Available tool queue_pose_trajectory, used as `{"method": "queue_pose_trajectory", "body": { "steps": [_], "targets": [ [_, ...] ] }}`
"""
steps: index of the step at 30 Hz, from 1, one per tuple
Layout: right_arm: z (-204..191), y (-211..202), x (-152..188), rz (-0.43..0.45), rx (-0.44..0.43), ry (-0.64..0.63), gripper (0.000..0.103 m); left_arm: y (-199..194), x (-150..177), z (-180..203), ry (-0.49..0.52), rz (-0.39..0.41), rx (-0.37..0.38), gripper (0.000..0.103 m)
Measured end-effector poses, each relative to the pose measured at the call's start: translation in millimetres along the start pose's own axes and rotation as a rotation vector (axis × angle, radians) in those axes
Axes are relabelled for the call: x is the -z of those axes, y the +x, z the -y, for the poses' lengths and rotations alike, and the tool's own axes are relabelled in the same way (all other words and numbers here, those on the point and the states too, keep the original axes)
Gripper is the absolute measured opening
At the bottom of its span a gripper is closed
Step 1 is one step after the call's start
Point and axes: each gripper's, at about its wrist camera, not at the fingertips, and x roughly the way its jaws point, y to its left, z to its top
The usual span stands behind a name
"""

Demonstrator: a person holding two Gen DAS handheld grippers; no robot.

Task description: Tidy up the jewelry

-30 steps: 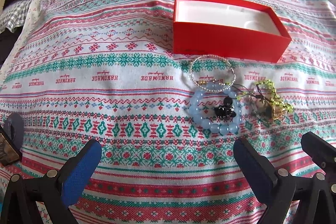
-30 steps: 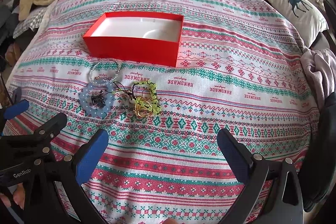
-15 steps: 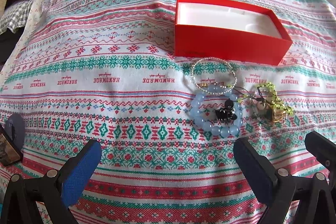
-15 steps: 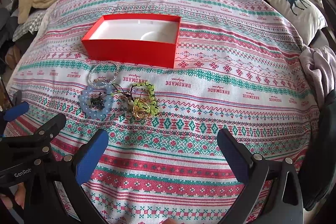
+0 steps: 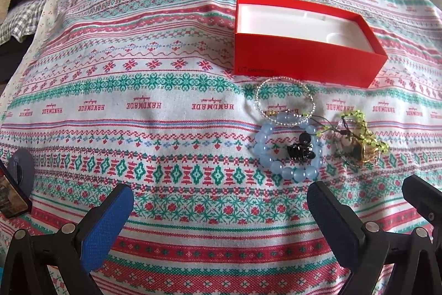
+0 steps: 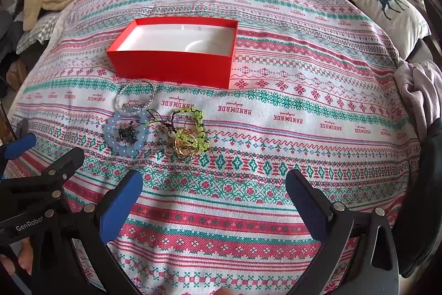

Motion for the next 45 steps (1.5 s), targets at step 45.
{"method": "queue_pose_trajectory", "body": {
  "steps": [45],
  "targets": [
    [34,35,-52,-0.151,-0.173,0.133,0.101,20,-52,-10,0.042,-0.071,0.116,0.102]
  ]
}}
